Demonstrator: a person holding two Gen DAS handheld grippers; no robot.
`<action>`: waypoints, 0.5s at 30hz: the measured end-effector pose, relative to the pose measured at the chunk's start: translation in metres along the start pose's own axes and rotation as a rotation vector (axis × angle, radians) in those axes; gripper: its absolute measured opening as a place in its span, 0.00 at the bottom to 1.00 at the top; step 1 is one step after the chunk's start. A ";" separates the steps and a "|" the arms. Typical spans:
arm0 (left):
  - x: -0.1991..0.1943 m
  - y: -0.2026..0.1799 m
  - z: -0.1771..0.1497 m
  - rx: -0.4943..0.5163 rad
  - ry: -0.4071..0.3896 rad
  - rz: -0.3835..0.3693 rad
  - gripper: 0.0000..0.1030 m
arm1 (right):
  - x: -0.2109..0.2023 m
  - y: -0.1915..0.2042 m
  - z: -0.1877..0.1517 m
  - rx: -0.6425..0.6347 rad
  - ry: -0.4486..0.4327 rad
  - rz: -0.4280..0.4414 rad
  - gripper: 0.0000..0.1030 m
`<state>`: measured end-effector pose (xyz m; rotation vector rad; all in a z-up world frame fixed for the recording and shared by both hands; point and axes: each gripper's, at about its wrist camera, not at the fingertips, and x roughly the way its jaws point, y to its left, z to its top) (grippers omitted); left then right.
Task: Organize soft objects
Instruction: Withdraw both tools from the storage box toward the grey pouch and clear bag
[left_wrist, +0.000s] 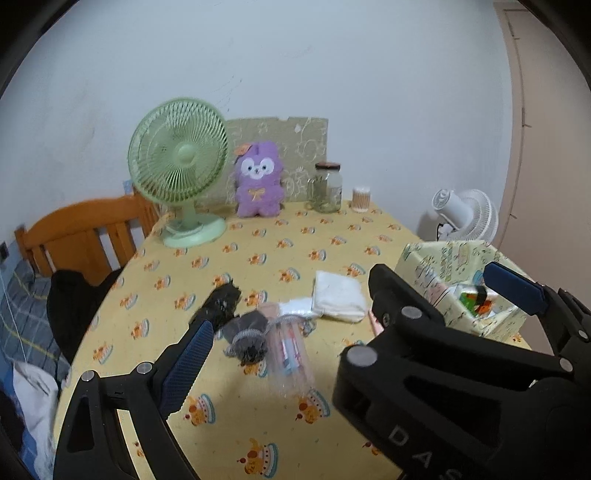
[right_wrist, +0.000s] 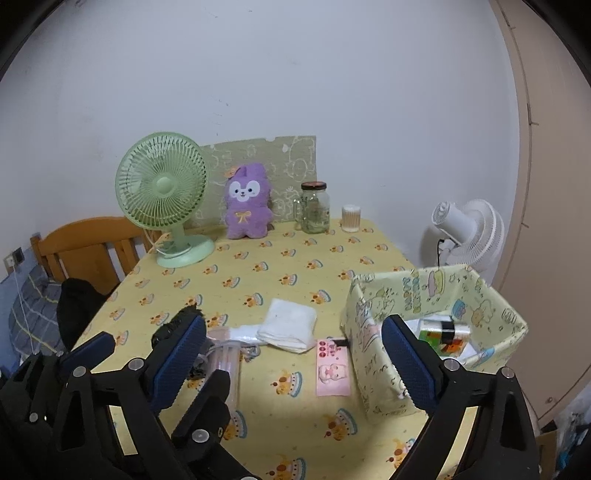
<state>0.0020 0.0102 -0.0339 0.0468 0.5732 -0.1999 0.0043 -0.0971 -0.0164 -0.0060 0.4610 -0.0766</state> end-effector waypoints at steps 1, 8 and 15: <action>0.003 0.001 -0.003 -0.006 0.007 0.004 0.93 | 0.002 0.000 -0.003 0.003 0.002 0.002 0.90; 0.029 0.009 -0.024 -0.021 0.053 0.028 0.93 | 0.028 0.008 -0.026 -0.005 0.029 -0.012 0.87; 0.061 0.014 -0.040 -0.017 0.107 0.029 0.93 | 0.059 0.010 -0.045 -0.007 0.086 -0.059 0.82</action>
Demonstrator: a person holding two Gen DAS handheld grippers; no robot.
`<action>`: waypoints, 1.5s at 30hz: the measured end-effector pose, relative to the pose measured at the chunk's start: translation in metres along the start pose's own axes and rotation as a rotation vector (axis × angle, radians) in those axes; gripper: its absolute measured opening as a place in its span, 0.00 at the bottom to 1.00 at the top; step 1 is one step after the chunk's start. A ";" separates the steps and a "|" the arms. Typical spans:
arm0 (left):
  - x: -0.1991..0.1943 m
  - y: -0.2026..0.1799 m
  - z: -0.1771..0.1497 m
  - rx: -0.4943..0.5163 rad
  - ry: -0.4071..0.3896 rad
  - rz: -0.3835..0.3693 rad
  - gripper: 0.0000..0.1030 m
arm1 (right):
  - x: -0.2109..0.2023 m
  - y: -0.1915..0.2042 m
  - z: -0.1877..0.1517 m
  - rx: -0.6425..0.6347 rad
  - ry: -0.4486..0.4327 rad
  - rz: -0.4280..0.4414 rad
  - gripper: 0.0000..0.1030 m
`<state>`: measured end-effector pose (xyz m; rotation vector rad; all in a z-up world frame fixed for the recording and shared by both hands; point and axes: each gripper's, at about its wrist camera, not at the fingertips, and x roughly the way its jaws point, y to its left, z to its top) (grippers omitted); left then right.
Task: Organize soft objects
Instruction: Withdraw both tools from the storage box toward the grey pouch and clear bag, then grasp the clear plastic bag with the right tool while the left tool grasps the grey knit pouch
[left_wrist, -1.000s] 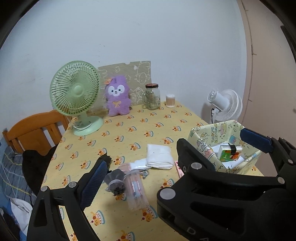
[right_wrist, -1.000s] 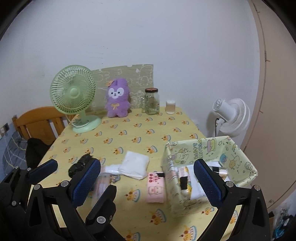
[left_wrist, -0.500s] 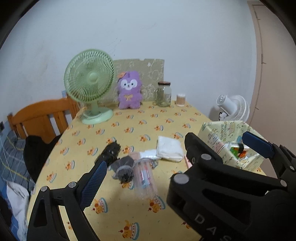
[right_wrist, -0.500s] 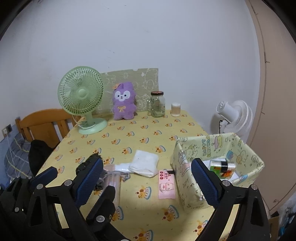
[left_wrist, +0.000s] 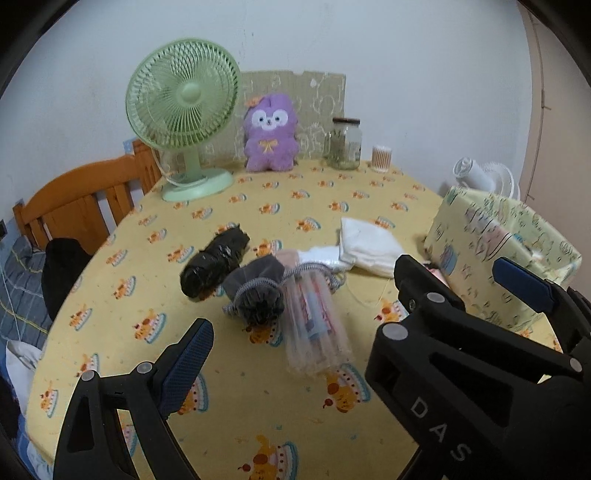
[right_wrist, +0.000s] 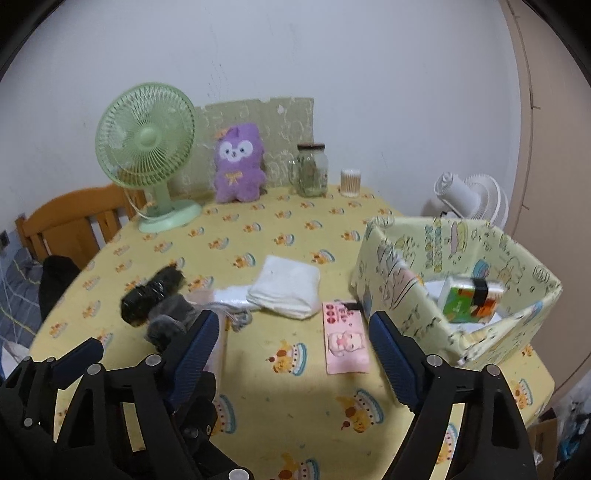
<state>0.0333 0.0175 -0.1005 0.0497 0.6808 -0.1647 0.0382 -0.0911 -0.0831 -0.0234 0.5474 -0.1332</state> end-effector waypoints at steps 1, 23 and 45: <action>0.004 0.001 -0.001 0.000 0.007 -0.003 0.93 | 0.004 0.000 -0.002 0.001 0.007 -0.002 0.81; 0.036 0.045 -0.001 -0.044 0.084 0.078 0.85 | 0.060 0.044 -0.004 -0.004 0.160 0.179 0.68; 0.035 0.033 0.003 -0.027 0.077 0.076 0.81 | 0.051 0.031 -0.004 -0.020 0.174 0.214 0.19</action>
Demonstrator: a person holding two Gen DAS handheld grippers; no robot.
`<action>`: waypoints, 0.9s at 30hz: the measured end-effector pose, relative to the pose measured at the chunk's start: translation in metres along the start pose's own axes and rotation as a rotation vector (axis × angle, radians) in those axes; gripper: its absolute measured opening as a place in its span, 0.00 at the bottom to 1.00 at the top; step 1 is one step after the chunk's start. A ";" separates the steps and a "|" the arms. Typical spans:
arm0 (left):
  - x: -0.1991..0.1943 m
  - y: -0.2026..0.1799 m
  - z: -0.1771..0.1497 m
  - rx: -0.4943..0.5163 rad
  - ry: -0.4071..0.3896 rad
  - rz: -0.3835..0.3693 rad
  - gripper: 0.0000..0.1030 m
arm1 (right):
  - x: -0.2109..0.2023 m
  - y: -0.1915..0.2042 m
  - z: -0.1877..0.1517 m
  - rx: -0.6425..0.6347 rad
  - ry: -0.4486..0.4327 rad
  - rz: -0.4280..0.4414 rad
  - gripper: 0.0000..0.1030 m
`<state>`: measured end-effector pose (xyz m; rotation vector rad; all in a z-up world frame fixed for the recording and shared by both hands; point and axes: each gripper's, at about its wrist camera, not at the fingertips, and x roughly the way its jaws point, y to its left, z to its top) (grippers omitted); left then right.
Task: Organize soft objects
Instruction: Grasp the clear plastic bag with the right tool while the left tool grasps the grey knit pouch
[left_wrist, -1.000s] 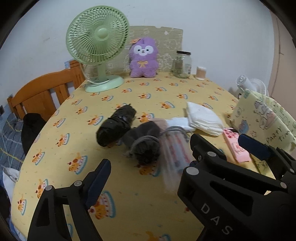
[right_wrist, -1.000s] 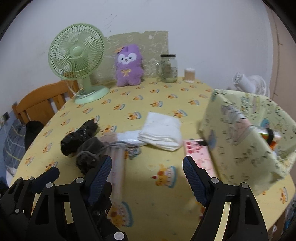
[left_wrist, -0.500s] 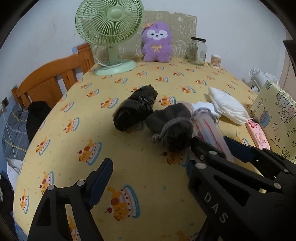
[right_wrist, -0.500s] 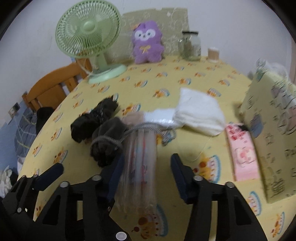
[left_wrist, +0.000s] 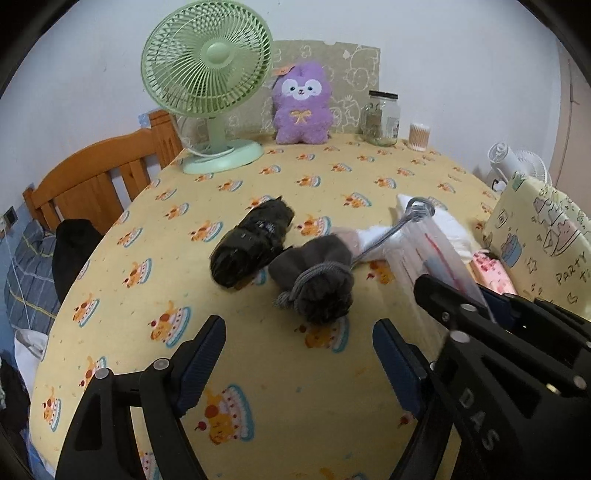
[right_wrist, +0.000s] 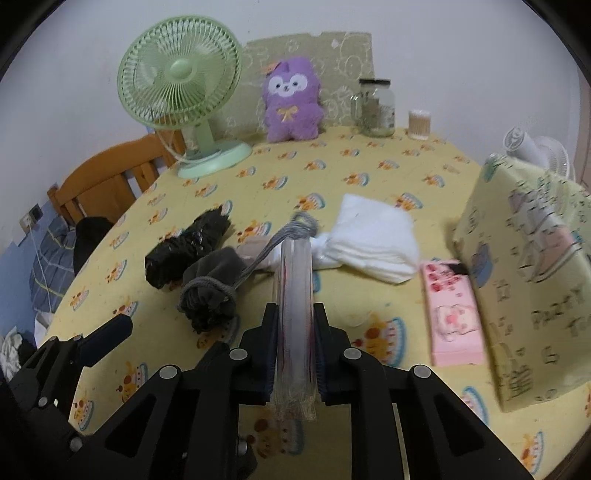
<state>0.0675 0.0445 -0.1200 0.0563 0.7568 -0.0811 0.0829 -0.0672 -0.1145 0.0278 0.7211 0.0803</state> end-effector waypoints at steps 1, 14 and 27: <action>0.000 -0.002 0.002 -0.001 -0.003 -0.006 0.81 | -0.002 -0.002 0.001 0.002 -0.008 -0.004 0.20; 0.016 -0.020 0.028 0.007 -0.008 -0.044 0.71 | -0.004 -0.023 0.023 0.017 -0.079 -0.035 0.20; 0.038 -0.015 0.033 -0.014 0.040 0.000 0.51 | 0.020 -0.027 0.031 0.027 -0.056 -0.033 0.20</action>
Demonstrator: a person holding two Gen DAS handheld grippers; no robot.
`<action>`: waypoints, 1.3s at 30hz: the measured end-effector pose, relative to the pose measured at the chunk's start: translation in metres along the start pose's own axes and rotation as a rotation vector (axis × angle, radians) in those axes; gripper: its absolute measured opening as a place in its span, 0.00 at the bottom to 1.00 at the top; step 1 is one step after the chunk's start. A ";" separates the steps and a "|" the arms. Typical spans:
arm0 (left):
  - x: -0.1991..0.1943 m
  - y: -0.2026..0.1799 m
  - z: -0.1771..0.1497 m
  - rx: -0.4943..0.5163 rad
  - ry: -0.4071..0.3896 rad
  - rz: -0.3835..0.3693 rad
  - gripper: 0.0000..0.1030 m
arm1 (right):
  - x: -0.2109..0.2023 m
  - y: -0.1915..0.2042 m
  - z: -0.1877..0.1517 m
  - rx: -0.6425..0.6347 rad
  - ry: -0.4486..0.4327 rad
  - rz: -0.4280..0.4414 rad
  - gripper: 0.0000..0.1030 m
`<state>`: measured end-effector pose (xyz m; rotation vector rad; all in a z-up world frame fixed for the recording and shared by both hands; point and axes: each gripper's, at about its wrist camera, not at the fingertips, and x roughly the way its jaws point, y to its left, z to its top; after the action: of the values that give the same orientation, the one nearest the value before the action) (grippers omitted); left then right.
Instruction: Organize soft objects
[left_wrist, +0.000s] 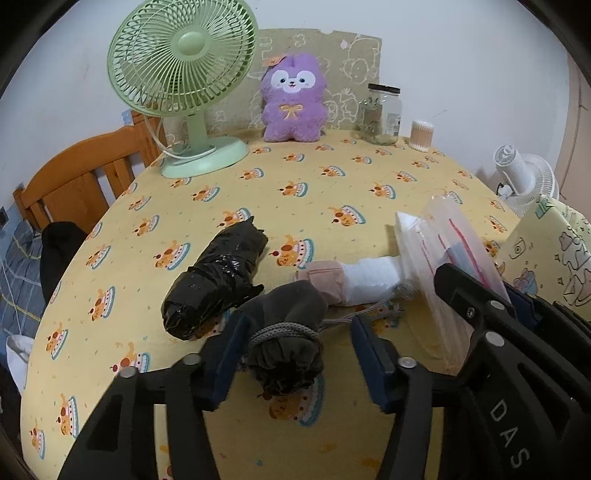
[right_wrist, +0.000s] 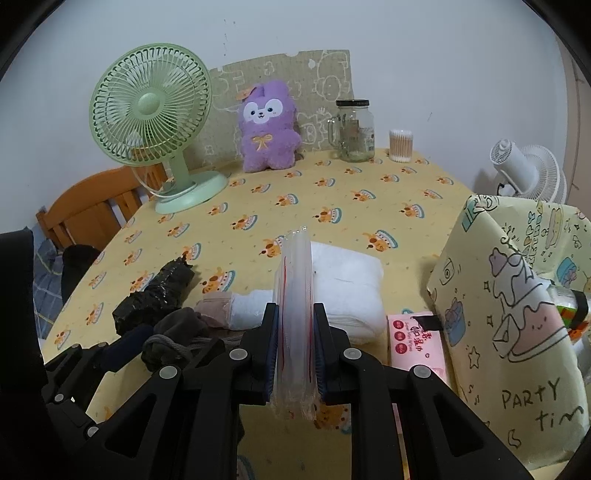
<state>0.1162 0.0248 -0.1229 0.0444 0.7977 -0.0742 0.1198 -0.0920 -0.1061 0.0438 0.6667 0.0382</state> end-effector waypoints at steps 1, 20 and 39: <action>0.000 0.000 0.000 -0.001 0.001 0.009 0.45 | 0.001 0.000 0.000 0.000 0.002 0.000 0.20; -0.020 0.002 -0.014 0.000 -0.015 -0.006 0.35 | -0.017 0.007 -0.011 -0.007 0.010 0.019 0.20; -0.073 0.008 -0.020 -0.019 -0.099 0.005 0.35 | -0.065 0.020 -0.011 -0.011 -0.031 0.038 0.20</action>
<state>0.0523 0.0379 -0.0843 0.0248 0.6991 -0.0639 0.0611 -0.0749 -0.0739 0.0462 0.6344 0.0781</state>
